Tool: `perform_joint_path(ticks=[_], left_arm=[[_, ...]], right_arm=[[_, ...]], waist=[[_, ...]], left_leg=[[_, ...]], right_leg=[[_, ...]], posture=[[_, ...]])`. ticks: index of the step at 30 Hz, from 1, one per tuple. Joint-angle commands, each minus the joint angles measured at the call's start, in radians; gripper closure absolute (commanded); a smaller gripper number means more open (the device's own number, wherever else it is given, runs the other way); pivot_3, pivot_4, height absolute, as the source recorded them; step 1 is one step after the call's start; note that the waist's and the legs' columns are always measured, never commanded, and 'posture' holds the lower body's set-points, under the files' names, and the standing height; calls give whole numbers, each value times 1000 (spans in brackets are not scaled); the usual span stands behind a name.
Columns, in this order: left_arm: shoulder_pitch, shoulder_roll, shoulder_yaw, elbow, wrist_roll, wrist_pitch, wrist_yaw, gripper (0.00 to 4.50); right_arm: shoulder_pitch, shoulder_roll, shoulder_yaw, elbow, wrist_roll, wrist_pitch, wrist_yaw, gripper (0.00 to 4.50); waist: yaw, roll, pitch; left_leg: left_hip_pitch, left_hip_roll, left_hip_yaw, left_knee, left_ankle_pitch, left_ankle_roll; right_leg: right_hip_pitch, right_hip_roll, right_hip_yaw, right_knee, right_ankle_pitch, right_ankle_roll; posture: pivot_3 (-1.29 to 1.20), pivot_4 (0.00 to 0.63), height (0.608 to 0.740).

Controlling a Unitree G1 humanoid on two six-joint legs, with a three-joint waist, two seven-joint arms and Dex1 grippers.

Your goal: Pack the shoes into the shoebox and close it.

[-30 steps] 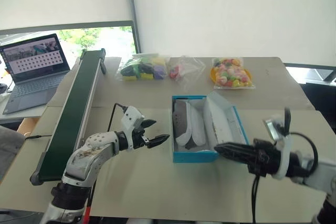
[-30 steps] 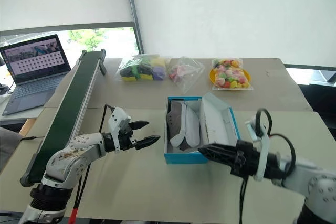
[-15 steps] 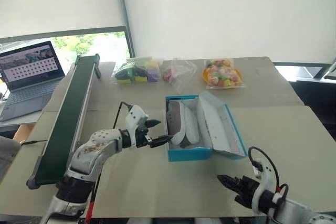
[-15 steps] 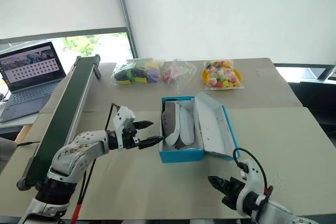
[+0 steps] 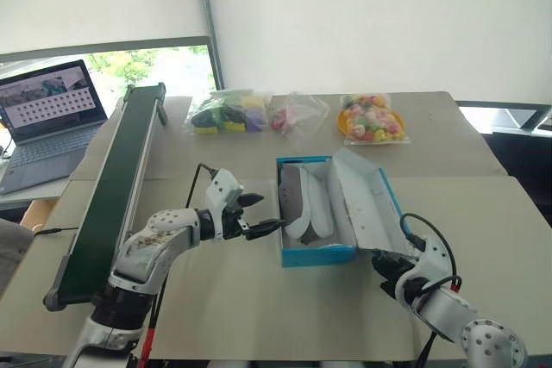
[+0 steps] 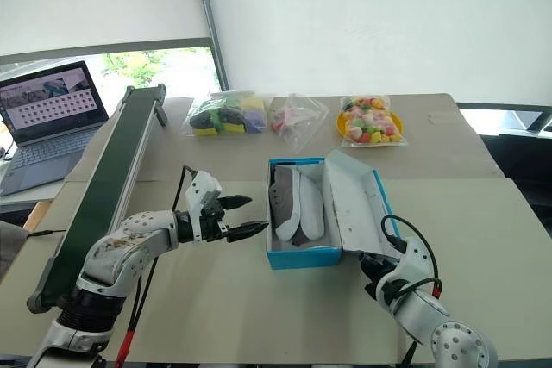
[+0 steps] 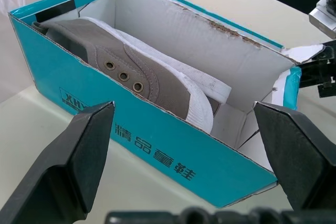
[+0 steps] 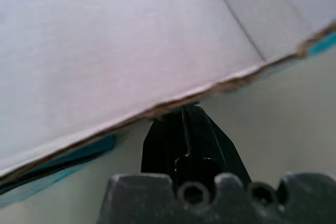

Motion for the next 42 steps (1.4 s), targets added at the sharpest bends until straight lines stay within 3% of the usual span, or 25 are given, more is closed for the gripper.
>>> perform_joint_path(ticks=[1, 12, 19, 25, 32, 36, 42], left_arm=[[-25, 9, 18, -17, -2, -3, -8, 0], [-55, 24, 21, -5, -6, 7, -26, 0], [-64, 38, 28, -16, -13, 21, -30, 0], [-71, 50, 33, -18, -11, 28, -32, 0], [-68, 53, 42, -26, -10, 36, -25, 0], [-63, 57, 47, -33, -12, 39, -21, 0], [-47, 60, 55, -50, -17, 48, -9, 0]], right_arm=[[-14, 85, -22, 13, -16, -108, -12, 4451], [-136, 319, -42, 76, 22, -462, 179, 4451], [-202, 330, 4, 113, -1, -642, 305, 4451], [-243, 256, 95, 62, 20, -664, 486, 4451], [-261, 52, 217, -4, -19, -525, 640, 4451], [-259, -14, 269, -13, -62, -488, 655, 4451], [-277, -44, 247, 0, -87, -476, 654, 4451]], waist=[[-2, 0, 0], [-9, 1, 0], [-11, 1, 0], [-22, 1, 0], [-27, 1, 0], [-26, 1, 0], [-27, 1, 0]], left_leg=[[0, 0, 0, 0, 0, 0], [1, 0, 1, 0, 0, 0], [1, 0, 0, 0, 0, 1], [2, 0, 0, 0, 0, 1], [2, -1, -1, 0, 0, 1], [1, -1, -1, 0, 0, 1], [1, -1, 0, 0, 0, 1]], right_leg=[[0, 0, 0, 0, 0, 0], [-2, 1, 1, 3, 0, -1], [-4, 1, 1, 8, 0, -1], [-5, 1, 1, 9, 0, -1], [-5, 0, 1, 9, 0, -1], [-4, 0, 1, 8, 0, -1], [-4, 0, 1, 9, 0, -1]], posture=[[0, 150, 661], [0, 150, 661], [0, 150, 661], [0, 150, 661], [0, 150, 661], [0, 150, 661], [0, 150, 661]])
